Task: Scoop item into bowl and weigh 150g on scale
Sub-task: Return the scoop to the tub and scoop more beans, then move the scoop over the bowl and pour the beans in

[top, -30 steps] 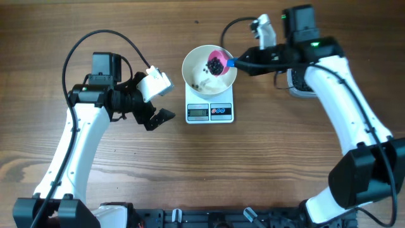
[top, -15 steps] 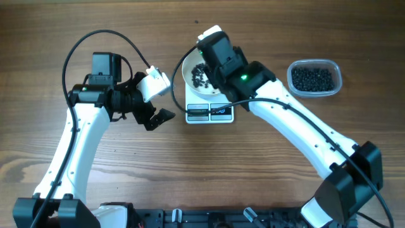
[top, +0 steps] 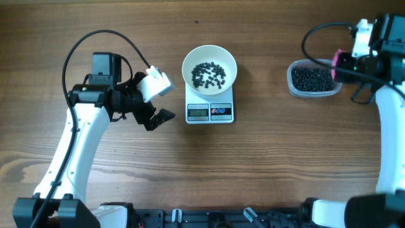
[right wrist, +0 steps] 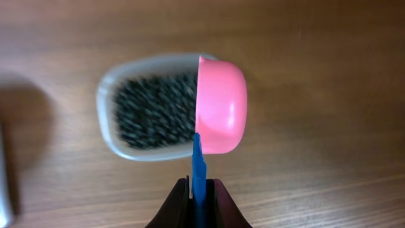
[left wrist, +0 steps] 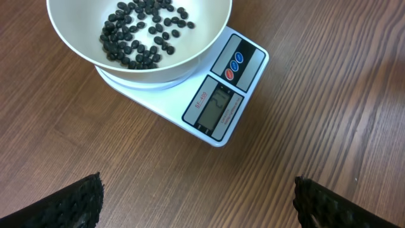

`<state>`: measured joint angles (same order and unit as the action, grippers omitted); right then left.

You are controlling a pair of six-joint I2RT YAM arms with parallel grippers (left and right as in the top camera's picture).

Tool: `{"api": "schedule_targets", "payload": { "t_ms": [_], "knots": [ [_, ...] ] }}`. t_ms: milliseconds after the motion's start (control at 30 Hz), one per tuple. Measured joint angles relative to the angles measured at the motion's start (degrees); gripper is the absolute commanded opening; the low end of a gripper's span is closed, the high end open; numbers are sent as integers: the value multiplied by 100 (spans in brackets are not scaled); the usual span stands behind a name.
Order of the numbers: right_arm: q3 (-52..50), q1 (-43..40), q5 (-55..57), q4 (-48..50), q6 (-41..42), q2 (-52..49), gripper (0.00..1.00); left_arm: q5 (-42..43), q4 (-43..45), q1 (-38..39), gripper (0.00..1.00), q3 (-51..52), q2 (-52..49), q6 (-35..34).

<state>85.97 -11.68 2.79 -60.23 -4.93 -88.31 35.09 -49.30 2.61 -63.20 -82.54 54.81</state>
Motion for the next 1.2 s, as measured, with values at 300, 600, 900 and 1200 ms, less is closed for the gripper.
{"api": "schedule_targets", "payload": {
  "t_ms": [300,600,900,1200],
  "knots": [
    [-81,116,-291,-24,-291,-1300,4,0,-2,0,100,0,0,0],
    [-81,-164,-1510,-44,-330,-1467,4,0,0,0,100,0,0,0],
    [-81,-1097,-3123,-225,-549,-1491,4,0,-2,0,100,0,0,0],
    [-63,-1054,-3283,-348,-579,-1840,4,0,-2,0,100,0,0,0]
  ]
}}
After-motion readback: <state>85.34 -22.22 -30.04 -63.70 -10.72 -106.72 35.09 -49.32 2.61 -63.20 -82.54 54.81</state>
